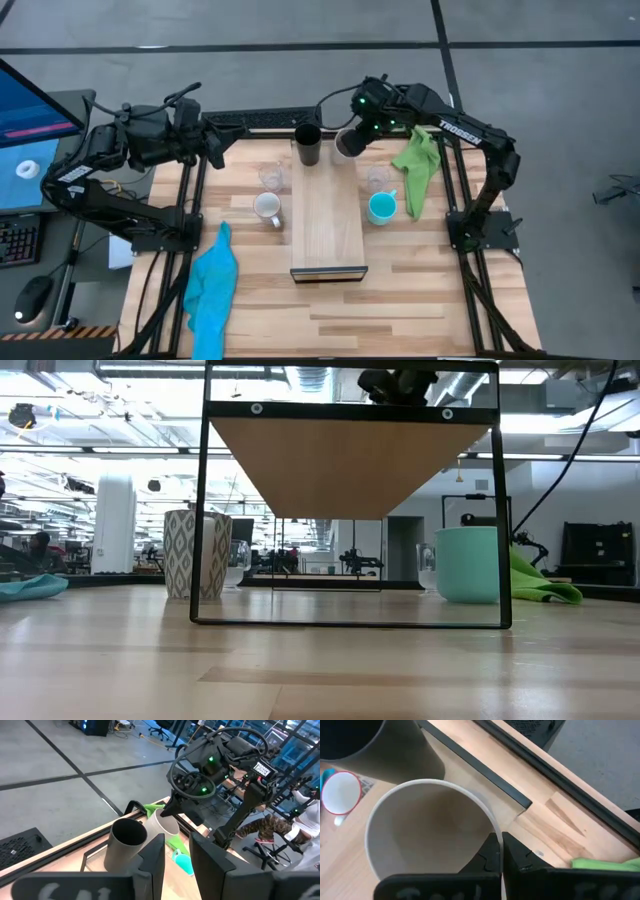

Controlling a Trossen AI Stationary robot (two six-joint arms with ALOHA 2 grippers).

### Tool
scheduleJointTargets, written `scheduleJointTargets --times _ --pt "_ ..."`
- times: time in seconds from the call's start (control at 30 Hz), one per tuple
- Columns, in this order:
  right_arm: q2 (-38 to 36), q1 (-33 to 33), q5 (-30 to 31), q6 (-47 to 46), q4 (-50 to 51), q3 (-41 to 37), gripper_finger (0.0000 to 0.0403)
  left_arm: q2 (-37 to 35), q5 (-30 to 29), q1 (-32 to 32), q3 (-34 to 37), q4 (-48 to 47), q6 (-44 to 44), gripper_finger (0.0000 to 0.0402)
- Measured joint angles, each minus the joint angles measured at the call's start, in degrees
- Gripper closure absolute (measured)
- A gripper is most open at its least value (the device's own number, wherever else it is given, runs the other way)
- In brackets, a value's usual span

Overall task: Stack small to large cups/mugs on shelf
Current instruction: Put the white cup on the shelf

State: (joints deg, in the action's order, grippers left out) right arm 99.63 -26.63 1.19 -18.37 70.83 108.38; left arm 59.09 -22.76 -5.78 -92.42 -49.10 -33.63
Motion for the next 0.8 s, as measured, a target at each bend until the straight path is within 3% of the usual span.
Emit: scheduleJointTargets --times 0.37,0.8 --pt "0.0 0.0 0.2 0.4 0.1 0.0 0.0386 0.0 0.0 0.0 0.0 0.0 0.0 0.0322" --pt "0.0 -0.1 0.3 0.1 -0.5 -0.1 0.0324 0.0 0.0 0.0 0.0 0.0 0.2 0.0322"
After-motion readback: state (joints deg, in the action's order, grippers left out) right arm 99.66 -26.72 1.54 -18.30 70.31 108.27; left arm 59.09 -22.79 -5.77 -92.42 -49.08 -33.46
